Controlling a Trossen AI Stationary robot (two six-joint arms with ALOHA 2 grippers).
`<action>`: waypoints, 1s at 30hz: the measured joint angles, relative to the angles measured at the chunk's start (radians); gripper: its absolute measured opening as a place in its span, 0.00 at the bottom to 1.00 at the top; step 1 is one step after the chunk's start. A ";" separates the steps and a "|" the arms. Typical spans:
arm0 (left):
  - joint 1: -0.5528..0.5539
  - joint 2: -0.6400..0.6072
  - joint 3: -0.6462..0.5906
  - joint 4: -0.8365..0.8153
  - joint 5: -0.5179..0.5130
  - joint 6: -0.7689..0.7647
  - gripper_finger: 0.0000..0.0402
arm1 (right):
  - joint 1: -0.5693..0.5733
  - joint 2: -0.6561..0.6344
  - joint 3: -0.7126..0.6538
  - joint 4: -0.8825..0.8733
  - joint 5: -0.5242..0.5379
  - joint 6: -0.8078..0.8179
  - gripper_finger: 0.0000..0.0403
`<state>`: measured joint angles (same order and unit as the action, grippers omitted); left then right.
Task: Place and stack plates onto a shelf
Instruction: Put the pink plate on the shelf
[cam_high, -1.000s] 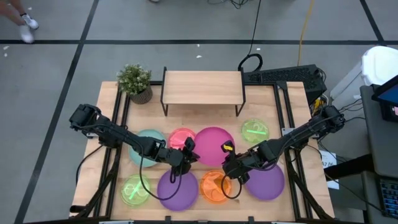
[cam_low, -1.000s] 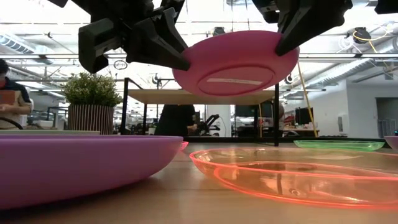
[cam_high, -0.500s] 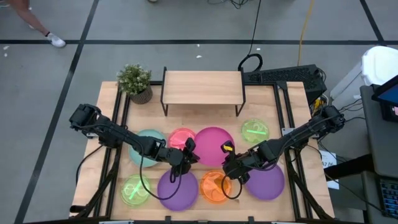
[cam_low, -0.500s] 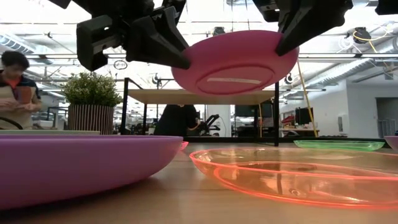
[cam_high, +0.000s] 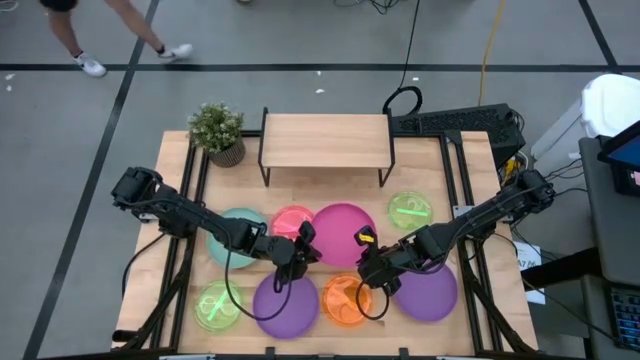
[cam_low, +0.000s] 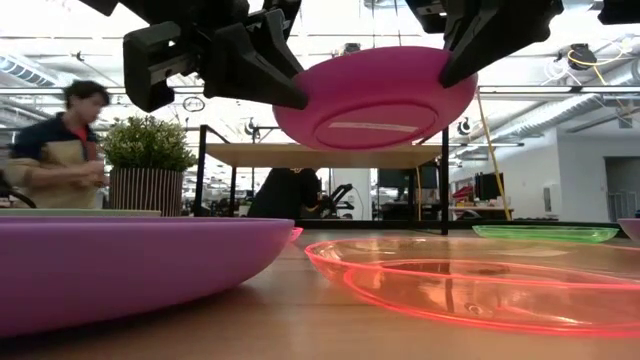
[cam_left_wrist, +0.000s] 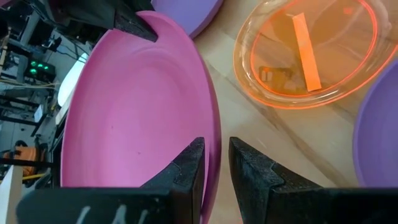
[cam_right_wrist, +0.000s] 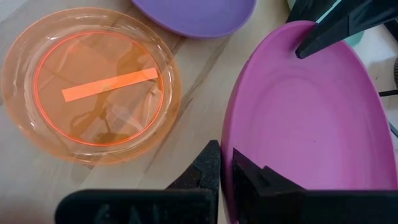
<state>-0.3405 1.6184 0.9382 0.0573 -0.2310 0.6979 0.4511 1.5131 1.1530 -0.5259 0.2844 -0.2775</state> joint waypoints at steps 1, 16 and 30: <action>0.000 0.000 0.000 0.000 0.000 0.000 0.19 | 0.000 0.000 0.000 0.000 0.000 0.000 0.01; 0.018 0.001 0.000 0.000 0.030 -0.026 0.05 | 0.000 0.000 0.000 0.004 -0.002 -0.012 0.02; 0.019 -0.001 0.000 0.025 0.021 -0.030 0.05 | -0.001 0.000 0.000 0.091 0.034 -0.012 0.18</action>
<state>-0.3210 1.6176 0.9386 0.0825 -0.2096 0.6678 0.4504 1.5131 1.1530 -0.4348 0.3186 -0.2900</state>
